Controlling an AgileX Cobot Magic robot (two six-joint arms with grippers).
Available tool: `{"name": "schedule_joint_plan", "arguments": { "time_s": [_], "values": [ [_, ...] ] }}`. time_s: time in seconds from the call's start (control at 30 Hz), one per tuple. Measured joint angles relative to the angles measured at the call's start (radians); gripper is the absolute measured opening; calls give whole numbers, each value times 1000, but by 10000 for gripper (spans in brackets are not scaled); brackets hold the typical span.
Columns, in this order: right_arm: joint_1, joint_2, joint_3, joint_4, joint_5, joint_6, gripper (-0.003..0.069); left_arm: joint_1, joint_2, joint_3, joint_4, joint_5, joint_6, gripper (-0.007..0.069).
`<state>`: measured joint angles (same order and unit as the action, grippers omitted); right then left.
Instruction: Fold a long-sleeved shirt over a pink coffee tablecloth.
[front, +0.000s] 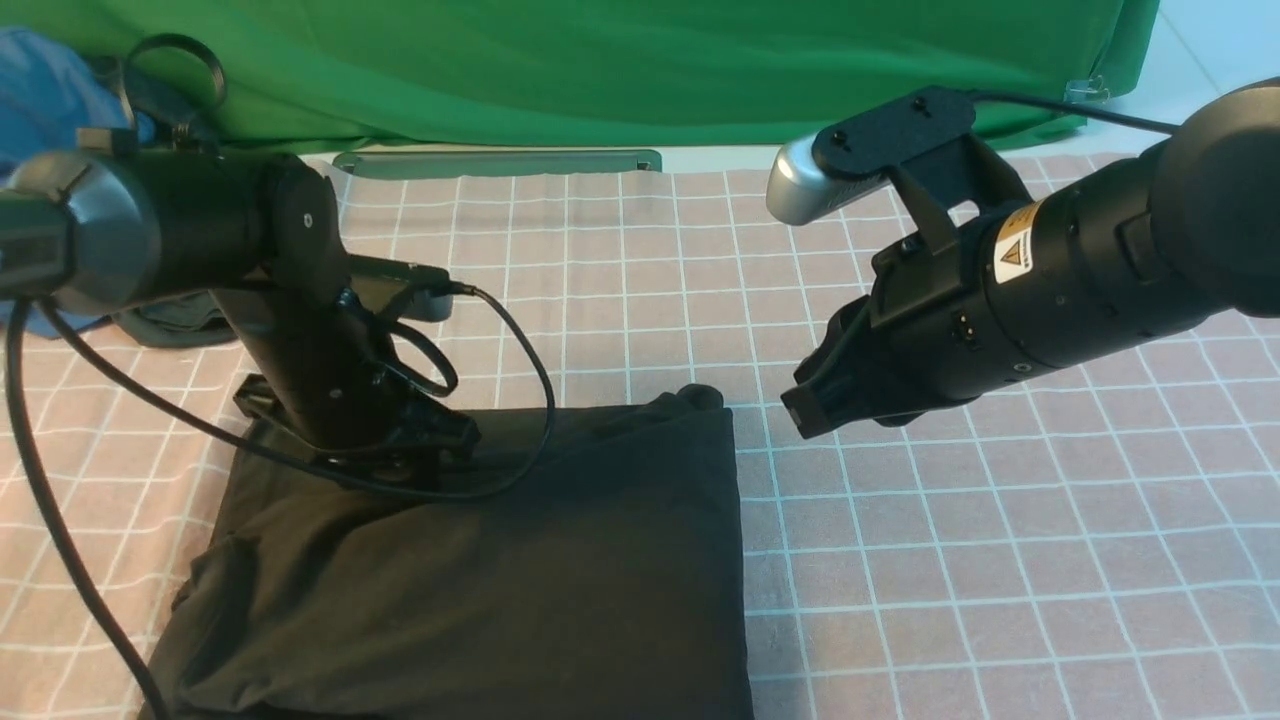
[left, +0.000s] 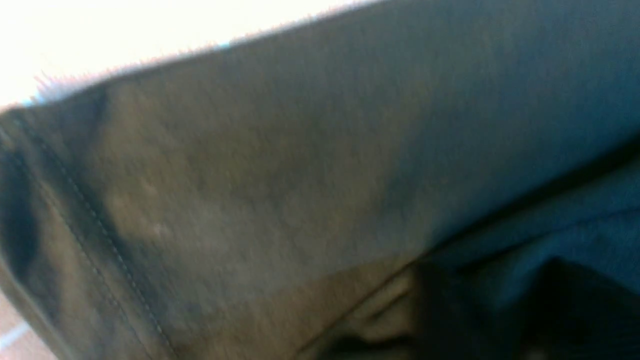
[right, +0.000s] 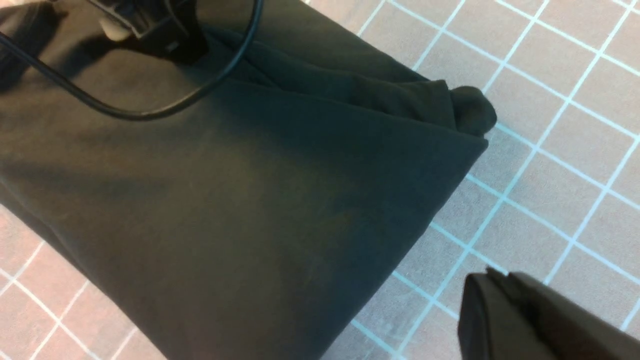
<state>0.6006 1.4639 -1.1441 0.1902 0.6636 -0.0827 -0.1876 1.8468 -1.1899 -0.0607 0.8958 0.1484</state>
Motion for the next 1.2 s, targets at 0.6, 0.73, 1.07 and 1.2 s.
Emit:
{"name": "schedule_joint_plan", "arguments": {
  "time_s": [0.6, 0.73, 1.07, 1.2],
  "values": [
    [0, 0, 0, 0, 0, 0, 88, 0, -126, 0, 93, 15, -140, 28],
    [0, 0, 0, 0, 0, 0, 90, 0, -122, 0, 108, 16, -156, 28],
    [0, 0, 0, 0, 0, 0, 91, 0, -71, 0, 133, -52, -201, 33],
    [0, 0, 0, 0, 0, 0, 91, 0, -65, 0, 237, -62, -289, 79]
  ]
}}
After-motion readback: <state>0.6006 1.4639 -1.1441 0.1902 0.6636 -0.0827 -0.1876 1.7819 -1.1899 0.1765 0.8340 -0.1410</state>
